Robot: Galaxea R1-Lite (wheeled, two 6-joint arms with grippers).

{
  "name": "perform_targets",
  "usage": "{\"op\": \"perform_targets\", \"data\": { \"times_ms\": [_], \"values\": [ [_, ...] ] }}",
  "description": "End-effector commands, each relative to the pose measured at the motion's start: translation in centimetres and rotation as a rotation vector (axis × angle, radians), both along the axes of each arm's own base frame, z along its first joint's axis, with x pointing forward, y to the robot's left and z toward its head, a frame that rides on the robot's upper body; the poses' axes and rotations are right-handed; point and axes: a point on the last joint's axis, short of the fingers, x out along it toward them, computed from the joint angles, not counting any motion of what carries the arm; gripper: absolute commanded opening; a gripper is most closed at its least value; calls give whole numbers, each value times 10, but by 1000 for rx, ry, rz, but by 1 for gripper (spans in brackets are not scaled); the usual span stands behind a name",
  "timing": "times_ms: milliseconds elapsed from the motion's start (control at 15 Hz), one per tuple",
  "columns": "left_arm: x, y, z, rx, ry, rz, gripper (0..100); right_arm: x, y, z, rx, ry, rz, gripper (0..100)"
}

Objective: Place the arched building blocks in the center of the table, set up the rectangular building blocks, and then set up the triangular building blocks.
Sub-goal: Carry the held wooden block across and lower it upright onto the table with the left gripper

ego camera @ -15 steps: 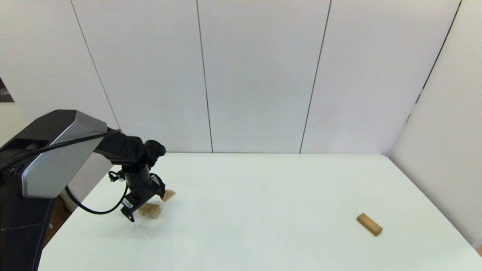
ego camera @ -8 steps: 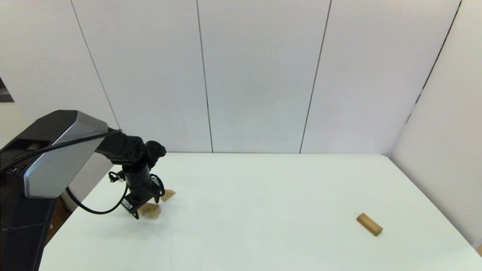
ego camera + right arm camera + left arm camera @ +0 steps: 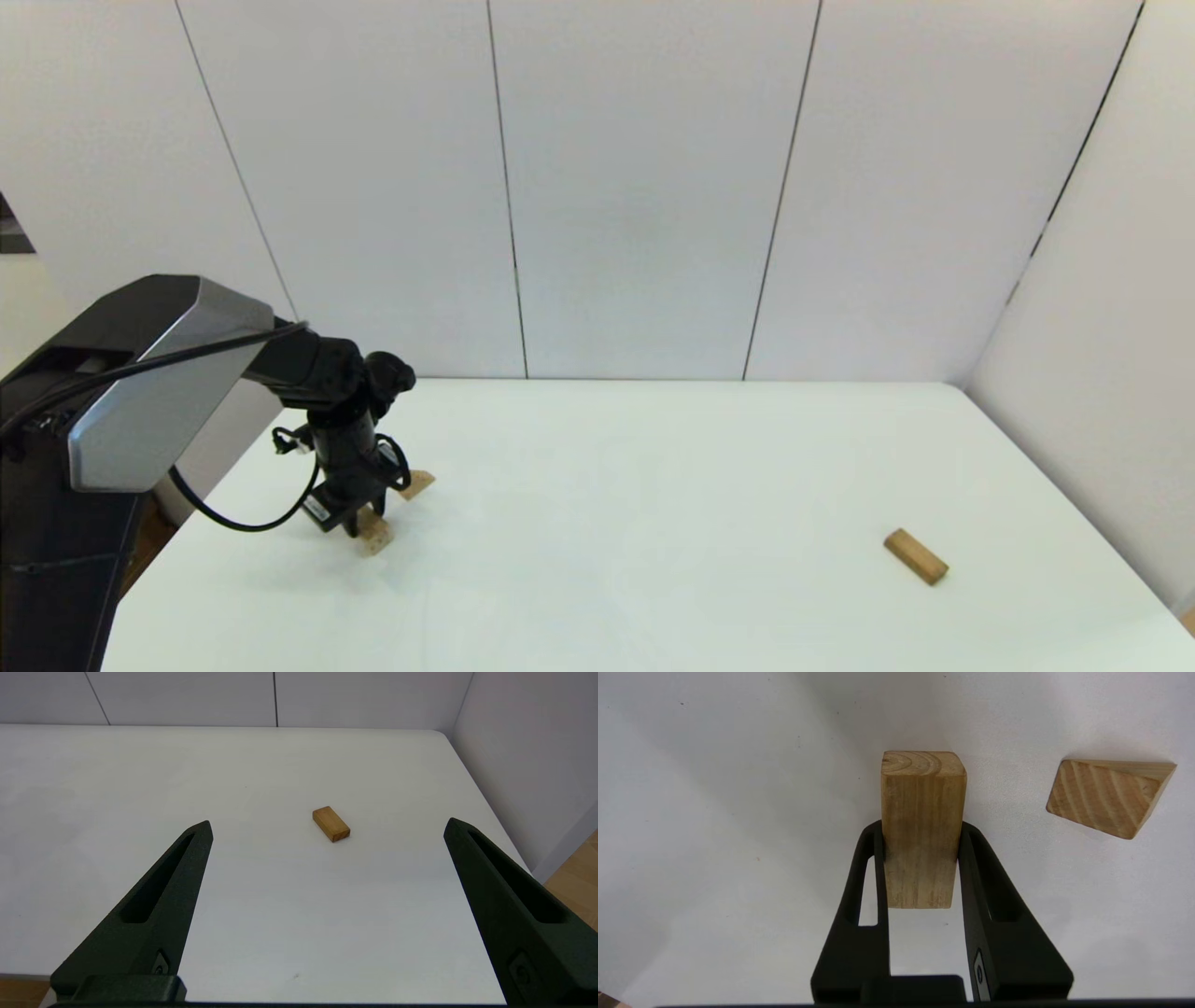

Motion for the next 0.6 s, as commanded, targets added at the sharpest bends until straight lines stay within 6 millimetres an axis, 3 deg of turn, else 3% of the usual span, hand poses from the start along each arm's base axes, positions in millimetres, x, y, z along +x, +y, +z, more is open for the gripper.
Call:
{"op": "perform_targets", "data": {
  "times_ms": [67, 133, 267, 333, 400, 600],
  "values": [
    [-3, 1, 11, -7, 2, 2, 0, 0, 0, 0, 0, 0, 1, 100],
    [-6, 1, 21, -7, -7, -3, 0, 0, 0, 0, 0, 0, 1, 100],
    [-15, -15, 66, -18, -99, -96, 0, 0, 0, 0, 0, 0, 1, 100],
    [-26, -36, 94, -17, -163, -231, 0, 0, 0, 0, 0, 0, 1, 100],
    [-35, -56, 110, -15, -197, -351, 0, 0, 0, 0, 0, 0, 1, 100],
    [-57, -122, 123, 15, -226, -791, 0, 0, 0, 0, 0, 0, 1, 100]
  ]
}}
